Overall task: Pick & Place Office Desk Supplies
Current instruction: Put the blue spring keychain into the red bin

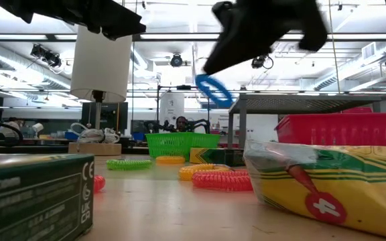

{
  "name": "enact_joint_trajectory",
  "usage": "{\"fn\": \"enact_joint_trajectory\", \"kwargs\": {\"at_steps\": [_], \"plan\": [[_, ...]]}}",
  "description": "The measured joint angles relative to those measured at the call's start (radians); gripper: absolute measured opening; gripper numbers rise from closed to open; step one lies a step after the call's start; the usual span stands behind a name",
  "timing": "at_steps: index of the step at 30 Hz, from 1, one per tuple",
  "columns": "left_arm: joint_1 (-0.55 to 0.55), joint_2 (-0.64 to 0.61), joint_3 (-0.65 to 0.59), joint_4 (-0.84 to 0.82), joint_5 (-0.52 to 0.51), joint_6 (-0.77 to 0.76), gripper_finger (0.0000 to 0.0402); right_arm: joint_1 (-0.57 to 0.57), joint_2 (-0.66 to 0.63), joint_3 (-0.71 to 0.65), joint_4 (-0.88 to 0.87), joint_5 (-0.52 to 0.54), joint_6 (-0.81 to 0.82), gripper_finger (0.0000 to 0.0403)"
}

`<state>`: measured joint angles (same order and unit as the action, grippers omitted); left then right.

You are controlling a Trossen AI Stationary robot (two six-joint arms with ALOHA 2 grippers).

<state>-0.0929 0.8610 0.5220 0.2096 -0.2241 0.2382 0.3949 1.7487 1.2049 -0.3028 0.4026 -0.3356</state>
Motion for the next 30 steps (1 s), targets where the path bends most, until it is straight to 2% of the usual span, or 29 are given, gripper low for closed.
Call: {"fn": "enact_joint_trajectory", "kwargs": {"at_steps": [7, 15, 23, 26, 30], "plan": [[0.0, 0.0, 0.0, 0.001, 0.026, 0.013, 0.0256, 0.043, -0.109, 0.0, -0.231, -0.066, 0.252, 0.0], [0.0, 0.002, 0.0, 0.003, 0.026, 0.021, 0.0256, 0.059, -0.122, 0.0, -0.336, -0.271, 0.519, 0.0], [0.0, 0.006, 0.0, 0.005, 0.027, 0.026, 0.0256, 0.043, -0.002, -0.002, -0.374, -0.297, 0.541, 0.0006], [0.0, 0.006, 0.0, 0.005, 0.026, 0.031, 0.0256, 0.028, 0.012, -0.002, -0.374, -0.298, 0.553, 0.0025], [0.0, 0.006, 0.0, 0.004, 0.027, 0.034, 0.0256, 0.012, 0.012, -0.002, -0.376, -0.31, 0.584, 0.007]]}}
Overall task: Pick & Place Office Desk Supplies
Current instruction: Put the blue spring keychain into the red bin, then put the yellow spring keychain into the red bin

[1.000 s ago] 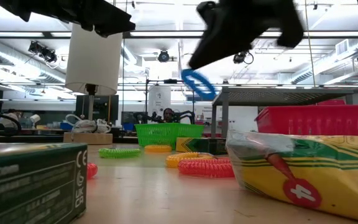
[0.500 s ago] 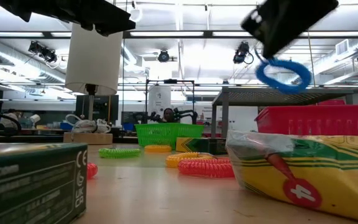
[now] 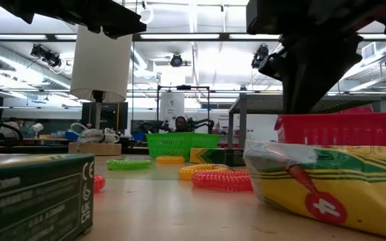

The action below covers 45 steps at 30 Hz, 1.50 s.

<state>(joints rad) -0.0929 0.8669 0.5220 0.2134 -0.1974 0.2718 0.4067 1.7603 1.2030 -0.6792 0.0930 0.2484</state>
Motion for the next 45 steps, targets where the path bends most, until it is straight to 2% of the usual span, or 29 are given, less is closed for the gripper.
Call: {"fn": "enact_joint_trajectory", "kwargs": {"at_steps": [7, 12, 19, 27, 39, 45], "plan": [[0.0, 0.0, 0.0, -0.001, 0.0, 0.001, 0.0256, -0.001, 0.0, 0.0, -0.002, -0.018, 0.009, 0.0178], [0.0, 0.0, 0.0, -0.002, 0.0, 0.001, 0.0256, 0.0, -0.005, 0.032, 0.007, 0.007, -0.003, 0.0216], [0.0, 0.0, 0.0, -0.001, 0.0, 0.001, 0.0256, -0.008, -0.005, 0.088, 0.128, 0.041, -0.135, 0.0209], [0.0, 0.0, 0.0, 0.001, -0.003, 0.009, 0.0256, -0.073, 0.087, 0.089, 0.253, -0.004, -0.255, 0.019], [0.001, 0.0, 0.0, 0.004, -0.004, 0.013, 0.0256, -0.127, 0.232, 0.165, 0.246, -0.147, -0.291, 0.019], [0.001, 0.0, 0.0, 0.01, -0.004, 0.014, 0.0256, -0.132, 0.272, 0.166, 0.235, -0.159, -0.291, 0.019]]}}
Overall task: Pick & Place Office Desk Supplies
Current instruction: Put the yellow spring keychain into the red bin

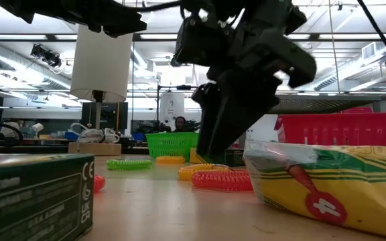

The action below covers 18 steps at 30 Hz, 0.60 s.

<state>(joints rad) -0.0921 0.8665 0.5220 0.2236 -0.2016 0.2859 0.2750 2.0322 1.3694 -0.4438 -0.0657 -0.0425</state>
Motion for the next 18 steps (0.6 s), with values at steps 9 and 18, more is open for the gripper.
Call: {"fn": "enact_joint_trajectory", "kwargs": {"at_steps": [9, 18], "plan": [[0.0, 0.0, 0.0, 0.004, 0.002, 0.001, 0.0256, 0.0, 0.038, 0.0, 0.004, 0.033, 0.0, 0.019], [0.0, 0.0, 0.0, 0.004, 0.003, 0.001, 0.0256, 0.021, 0.04, 0.0, -0.007, 0.164, -0.051, 0.0155]]}}
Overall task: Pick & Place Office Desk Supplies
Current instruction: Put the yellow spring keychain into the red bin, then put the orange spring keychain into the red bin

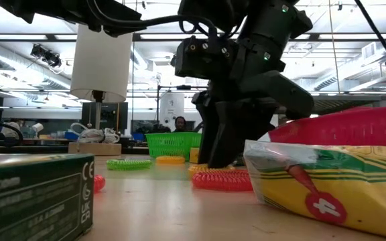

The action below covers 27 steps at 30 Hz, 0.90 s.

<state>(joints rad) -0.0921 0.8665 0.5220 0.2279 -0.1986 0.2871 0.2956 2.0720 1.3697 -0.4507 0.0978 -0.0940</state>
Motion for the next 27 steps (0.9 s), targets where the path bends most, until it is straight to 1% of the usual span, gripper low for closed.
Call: {"fn": "enact_joint_trajectory", "kwargs": {"at_steps": [2, 6, 7, 12, 15, 23, 25, 27], "plan": [[0.0, 0.0, 0.0, 0.0, 0.0, 0.0, 0.0256, 0.003, 0.0, 0.0, 0.0, 0.004, -0.009, 0.0121], [0.0, 0.0, 0.0, 0.0, -0.002, 0.0, 0.0256, 0.005, 0.0, 0.0, 0.004, 0.005, -0.016, 0.0028], [0.0, 0.0, 0.0, 0.0, -0.002, 0.0, 0.0256, 0.005, -0.001, 0.0, 0.006, 0.005, -0.017, 0.0016], [0.0, 0.0, 0.0, 0.0, -0.003, 0.0, 0.0256, 0.013, -0.006, 0.0, 0.01, 0.009, -0.023, 0.0006], [0.0, 0.0, 0.0, 0.0, -0.003, 0.0, 0.0256, 0.027, -0.022, -0.002, 0.009, 0.045, -0.027, 0.0004], [0.0, 0.0, 0.0, 0.0, -0.003, -0.001, 0.0256, 0.07, -0.14, -0.002, 0.01, 0.185, -0.05, 0.0002], [0.0, 0.0, 0.0, 0.0, -0.003, -0.002, 0.0256, 0.078, -0.174, -0.002, 0.008, 0.202, -0.048, 0.0001], [0.0, 0.0, 0.0, 0.0, 0.0, -0.003, 0.0256, 0.081, -0.203, -0.002, -0.004, 0.187, -0.024, 0.0001]]}}
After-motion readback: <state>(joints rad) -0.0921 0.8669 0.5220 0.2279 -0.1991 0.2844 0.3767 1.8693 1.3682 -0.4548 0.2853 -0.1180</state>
